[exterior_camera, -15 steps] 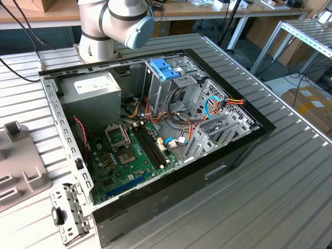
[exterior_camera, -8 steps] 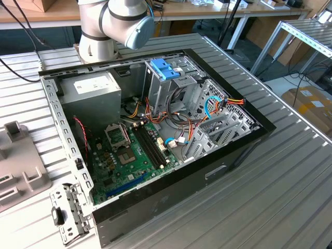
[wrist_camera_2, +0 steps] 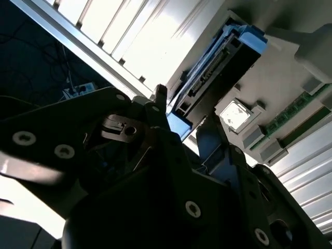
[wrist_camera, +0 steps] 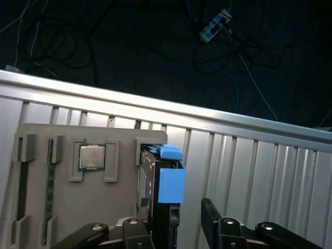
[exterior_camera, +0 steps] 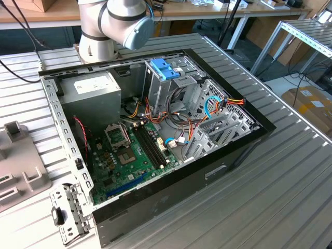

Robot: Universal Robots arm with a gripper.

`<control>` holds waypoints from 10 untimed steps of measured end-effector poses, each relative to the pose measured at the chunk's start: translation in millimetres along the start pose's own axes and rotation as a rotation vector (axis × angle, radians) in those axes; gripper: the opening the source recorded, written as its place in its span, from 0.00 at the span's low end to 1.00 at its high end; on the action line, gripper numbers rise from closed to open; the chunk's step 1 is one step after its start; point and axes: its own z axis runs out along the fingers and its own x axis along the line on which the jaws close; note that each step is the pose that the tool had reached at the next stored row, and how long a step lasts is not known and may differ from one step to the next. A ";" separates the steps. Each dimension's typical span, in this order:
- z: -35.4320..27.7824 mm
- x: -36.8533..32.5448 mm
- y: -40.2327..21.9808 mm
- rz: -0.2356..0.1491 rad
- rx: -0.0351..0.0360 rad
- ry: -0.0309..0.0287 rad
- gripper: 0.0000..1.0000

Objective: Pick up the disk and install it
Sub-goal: 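Pick up the disk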

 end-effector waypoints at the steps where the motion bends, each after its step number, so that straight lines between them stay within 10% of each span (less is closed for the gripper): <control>1: 1.1 -0.1 1.6 0.000 -0.0004 0.0001 0.51; 10: 6.2 2.5 7.8 -0.001 -0.0003 0.0023 0.51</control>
